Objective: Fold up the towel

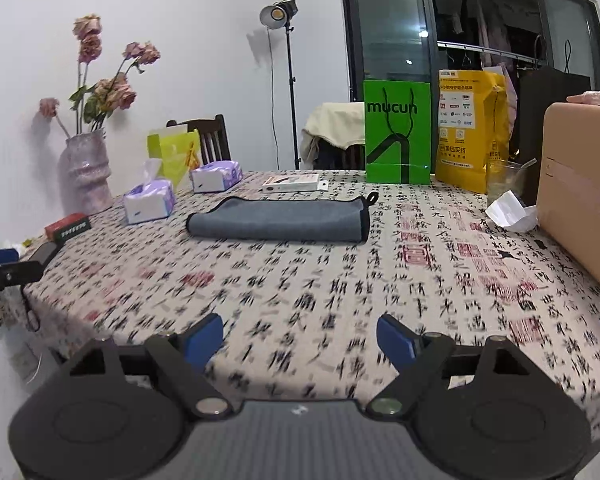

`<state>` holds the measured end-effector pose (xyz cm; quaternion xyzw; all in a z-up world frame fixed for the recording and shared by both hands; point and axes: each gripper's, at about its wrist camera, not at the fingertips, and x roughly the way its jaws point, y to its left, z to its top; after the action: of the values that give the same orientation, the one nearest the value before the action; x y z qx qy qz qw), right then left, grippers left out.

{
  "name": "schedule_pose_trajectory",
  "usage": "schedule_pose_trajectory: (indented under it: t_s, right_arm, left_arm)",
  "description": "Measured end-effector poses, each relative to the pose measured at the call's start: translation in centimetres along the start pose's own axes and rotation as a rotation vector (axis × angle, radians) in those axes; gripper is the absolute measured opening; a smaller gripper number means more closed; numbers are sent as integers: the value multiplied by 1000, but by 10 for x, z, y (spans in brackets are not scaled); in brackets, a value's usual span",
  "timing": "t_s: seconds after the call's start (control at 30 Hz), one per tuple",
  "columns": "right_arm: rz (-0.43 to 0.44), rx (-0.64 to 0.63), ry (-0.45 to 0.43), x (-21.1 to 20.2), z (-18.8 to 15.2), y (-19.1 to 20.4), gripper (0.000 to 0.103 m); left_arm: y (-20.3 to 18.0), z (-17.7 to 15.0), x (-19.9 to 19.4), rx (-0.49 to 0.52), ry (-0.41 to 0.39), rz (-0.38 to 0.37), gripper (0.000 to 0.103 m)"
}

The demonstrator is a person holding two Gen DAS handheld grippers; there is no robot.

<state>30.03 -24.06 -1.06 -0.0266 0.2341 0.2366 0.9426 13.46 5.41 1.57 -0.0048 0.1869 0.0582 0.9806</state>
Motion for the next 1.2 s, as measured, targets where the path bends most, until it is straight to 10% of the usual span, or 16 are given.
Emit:
schedule_pose_trajectory:
  t_s: [1.2]
  right_arm:
    - [60, -9, -117, -132, -89, 91, 102]
  left_arm:
    - [-29, -64, -136, 8, -95, -50, 103]
